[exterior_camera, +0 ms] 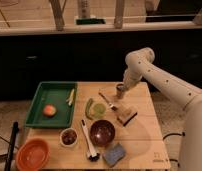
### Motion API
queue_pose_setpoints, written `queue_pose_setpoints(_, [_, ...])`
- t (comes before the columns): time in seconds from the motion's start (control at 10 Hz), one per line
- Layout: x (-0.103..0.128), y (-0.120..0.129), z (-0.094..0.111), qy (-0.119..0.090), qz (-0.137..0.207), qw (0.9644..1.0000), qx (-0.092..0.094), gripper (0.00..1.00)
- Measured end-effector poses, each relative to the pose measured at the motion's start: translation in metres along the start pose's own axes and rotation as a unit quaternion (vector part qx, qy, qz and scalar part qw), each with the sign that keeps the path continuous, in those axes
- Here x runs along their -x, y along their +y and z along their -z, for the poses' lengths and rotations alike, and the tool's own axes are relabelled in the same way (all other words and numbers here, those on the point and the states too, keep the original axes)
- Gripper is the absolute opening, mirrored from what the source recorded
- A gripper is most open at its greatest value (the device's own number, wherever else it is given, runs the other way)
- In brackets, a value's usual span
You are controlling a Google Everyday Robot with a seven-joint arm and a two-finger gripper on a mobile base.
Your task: Place towel in metal cup
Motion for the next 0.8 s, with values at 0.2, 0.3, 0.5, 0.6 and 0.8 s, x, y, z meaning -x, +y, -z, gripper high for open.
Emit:
queue_pose_setpoints(0.2, [0.004,-0.006,-0.001,-0.005,0.019,0.9998,0.001,0.00])
queue_pose_setpoints(0.3, [0.005,-0.007,-0.002,-0.007,0.024,0.9997,0.004,0.00])
queue_pose_setpoints(0.5, [0.007,-0.012,-0.003,-0.010,0.032,0.9994,0.006,0.00])
queue_pose_setpoints(0.6, [0.007,-0.014,-0.003,-0.011,0.035,0.9993,0.007,0.00])
queue_pose_setpoints(0.8, [0.006,-0.019,-0.005,-0.011,0.038,0.9992,0.011,0.00])
